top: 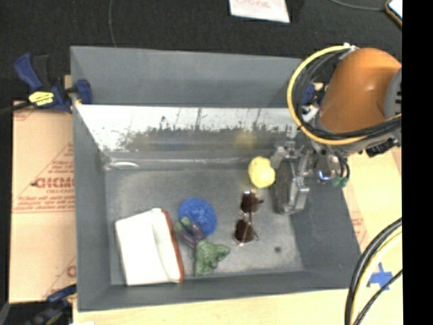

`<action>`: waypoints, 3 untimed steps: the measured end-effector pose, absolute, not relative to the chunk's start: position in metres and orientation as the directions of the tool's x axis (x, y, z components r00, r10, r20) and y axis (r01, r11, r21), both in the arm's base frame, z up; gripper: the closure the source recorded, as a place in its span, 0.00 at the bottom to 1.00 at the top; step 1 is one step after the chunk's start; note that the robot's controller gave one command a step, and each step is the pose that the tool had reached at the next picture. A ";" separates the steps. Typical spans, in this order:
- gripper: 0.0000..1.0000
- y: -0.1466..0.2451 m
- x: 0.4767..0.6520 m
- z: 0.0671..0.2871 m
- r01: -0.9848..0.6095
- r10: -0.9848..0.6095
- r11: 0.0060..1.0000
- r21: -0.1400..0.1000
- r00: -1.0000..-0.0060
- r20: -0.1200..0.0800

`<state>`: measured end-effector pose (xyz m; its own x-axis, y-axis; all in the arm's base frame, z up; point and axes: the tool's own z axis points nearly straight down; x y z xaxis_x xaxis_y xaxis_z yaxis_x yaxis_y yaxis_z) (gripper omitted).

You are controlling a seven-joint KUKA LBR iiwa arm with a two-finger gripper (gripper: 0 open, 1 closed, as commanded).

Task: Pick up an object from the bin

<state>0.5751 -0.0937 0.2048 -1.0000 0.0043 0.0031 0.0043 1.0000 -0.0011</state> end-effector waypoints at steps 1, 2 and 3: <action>0.00 -0.094 0.577 0.209 0.001 0.001 1.000 -0.002 -1.000 -0.004; 0.00 -0.067 0.562 0.160 -0.354 -0.354 0.935 -0.003 -0.935 -0.004; 0.00 -0.059 0.555 0.142 -0.459 -0.459 0.888 -0.006 -0.888 -0.004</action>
Offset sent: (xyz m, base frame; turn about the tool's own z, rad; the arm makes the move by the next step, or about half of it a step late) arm -0.0139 0.0266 -0.0448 -0.3664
